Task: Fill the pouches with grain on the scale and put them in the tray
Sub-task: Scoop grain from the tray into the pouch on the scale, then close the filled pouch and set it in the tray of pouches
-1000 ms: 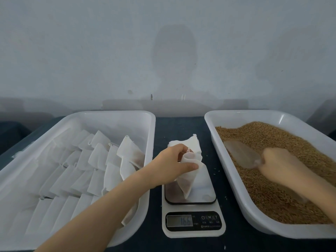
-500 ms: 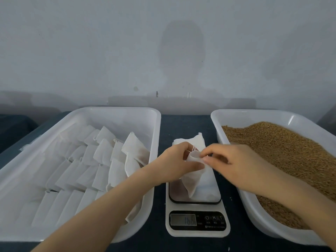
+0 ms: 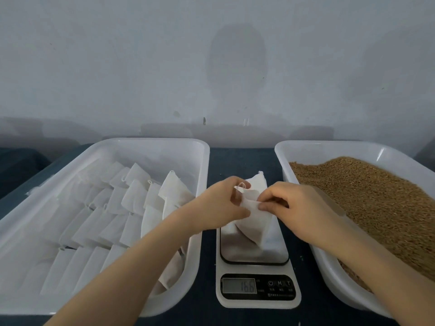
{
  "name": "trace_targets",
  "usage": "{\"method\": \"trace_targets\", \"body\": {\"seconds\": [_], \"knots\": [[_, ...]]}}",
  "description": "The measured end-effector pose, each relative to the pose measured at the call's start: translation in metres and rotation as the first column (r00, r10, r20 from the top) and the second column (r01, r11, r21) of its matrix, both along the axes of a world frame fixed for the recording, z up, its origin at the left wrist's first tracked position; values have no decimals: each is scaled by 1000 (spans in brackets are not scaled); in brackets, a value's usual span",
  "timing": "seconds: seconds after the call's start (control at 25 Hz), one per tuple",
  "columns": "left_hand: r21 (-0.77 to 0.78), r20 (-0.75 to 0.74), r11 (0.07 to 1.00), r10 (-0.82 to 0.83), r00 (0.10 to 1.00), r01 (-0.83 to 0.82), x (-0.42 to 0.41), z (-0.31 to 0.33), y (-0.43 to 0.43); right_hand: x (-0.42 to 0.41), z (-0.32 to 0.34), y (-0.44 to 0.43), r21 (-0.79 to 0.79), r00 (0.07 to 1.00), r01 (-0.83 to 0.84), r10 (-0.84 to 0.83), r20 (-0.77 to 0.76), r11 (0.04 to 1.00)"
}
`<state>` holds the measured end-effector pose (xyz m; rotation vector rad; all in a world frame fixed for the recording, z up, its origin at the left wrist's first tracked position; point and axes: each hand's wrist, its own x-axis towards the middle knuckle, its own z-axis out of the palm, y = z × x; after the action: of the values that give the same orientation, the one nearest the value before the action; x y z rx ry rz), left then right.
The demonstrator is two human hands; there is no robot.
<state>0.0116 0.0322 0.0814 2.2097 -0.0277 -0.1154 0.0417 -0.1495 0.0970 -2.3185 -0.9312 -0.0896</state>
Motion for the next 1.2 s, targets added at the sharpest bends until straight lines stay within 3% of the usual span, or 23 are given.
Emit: {"method": "trace_targets", "body": {"seconds": [0.12, 0.36, 0.64, 0.84, 1.2], "knots": [[150, 104, 988, 31, 994, -46, -1, 2, -1, 5, -6, -3, 108, 1000, 22, -20, -24, 994], [158, 185, 980, 90, 979, -119, -1, 9, 6, 12, -12, -7, 255, 998, 35, -48, 43, 966], [213, 146, 970, 87, 986, -117, -3, 6, 8, 12, -19, -11, 116, 997, 74, -71, -29, 991], [149, 194, 977, 124, 973, -154, -4, 6, 9, 10, -17, -13, 180, 994, 109, -111, 2, 978], [167, 144, 978, 105, 984, -129, -5, 4, 8, 10, -18, -14, 83, 990, 138, -135, -42, 987]]}}
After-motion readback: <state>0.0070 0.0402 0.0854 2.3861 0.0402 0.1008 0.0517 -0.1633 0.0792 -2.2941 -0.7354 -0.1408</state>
